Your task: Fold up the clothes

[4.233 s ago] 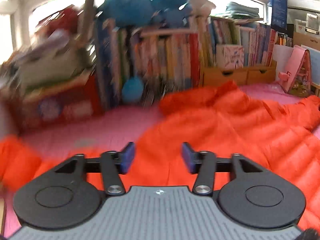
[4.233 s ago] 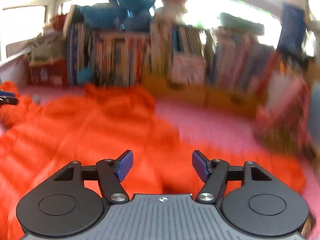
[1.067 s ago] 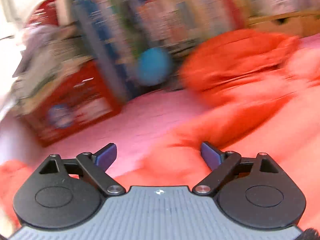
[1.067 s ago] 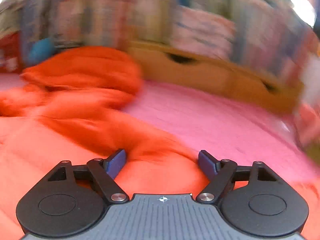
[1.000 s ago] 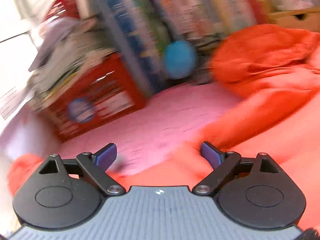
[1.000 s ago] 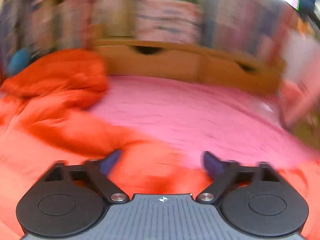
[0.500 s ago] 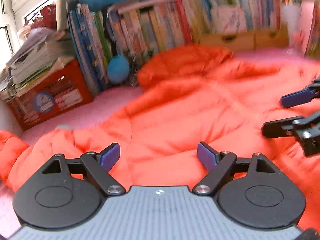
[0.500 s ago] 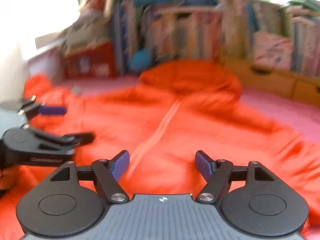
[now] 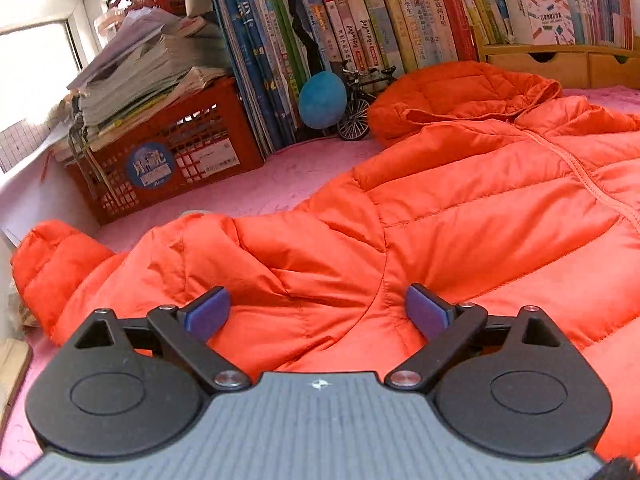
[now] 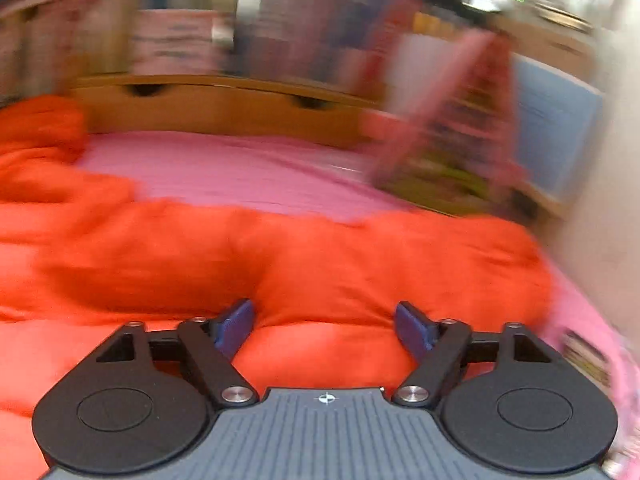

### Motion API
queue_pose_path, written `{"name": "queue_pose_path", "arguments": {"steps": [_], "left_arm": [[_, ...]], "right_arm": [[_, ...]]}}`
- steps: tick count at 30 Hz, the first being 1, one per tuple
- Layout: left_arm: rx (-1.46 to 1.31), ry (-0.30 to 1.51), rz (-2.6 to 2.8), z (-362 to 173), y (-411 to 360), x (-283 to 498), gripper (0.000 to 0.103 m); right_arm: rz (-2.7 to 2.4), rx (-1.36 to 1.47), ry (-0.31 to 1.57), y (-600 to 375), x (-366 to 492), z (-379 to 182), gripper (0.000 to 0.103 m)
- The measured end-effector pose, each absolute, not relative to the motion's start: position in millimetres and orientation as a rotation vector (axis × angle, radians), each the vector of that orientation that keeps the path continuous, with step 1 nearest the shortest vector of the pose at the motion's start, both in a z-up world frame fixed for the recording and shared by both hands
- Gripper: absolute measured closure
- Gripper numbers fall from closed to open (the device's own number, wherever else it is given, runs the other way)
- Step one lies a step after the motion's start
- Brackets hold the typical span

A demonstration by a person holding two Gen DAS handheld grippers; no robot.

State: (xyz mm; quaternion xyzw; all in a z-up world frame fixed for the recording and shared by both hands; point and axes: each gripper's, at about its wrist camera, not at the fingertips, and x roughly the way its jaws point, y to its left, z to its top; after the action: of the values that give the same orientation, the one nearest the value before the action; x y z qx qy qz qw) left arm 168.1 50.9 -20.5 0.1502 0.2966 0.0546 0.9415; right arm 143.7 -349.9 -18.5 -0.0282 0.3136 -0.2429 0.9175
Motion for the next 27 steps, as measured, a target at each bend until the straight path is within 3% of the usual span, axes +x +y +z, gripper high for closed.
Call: {"name": "queue_pose_path", "arguments": {"steps": [5, 16, 27], "left_arm": [[0.322, 0.602, 0.116, -20.5, 49.0, 167.4, 0.006], [0.321, 0.603, 0.116, -20.4, 50.4, 168.6, 0.006], [0.271, 0.619, 0.102, -19.7, 56.1, 170.2, 0.005]], "right_arm": [[-0.272, 0.094, 0.616, -320.2, 117.5, 0.2, 0.035], [0.379, -0.088, 0.666, -132.7, 83.3, -0.7, 0.014], [0.044, -0.103, 0.690, -220.8, 81.4, -4.2, 0.005]]}}
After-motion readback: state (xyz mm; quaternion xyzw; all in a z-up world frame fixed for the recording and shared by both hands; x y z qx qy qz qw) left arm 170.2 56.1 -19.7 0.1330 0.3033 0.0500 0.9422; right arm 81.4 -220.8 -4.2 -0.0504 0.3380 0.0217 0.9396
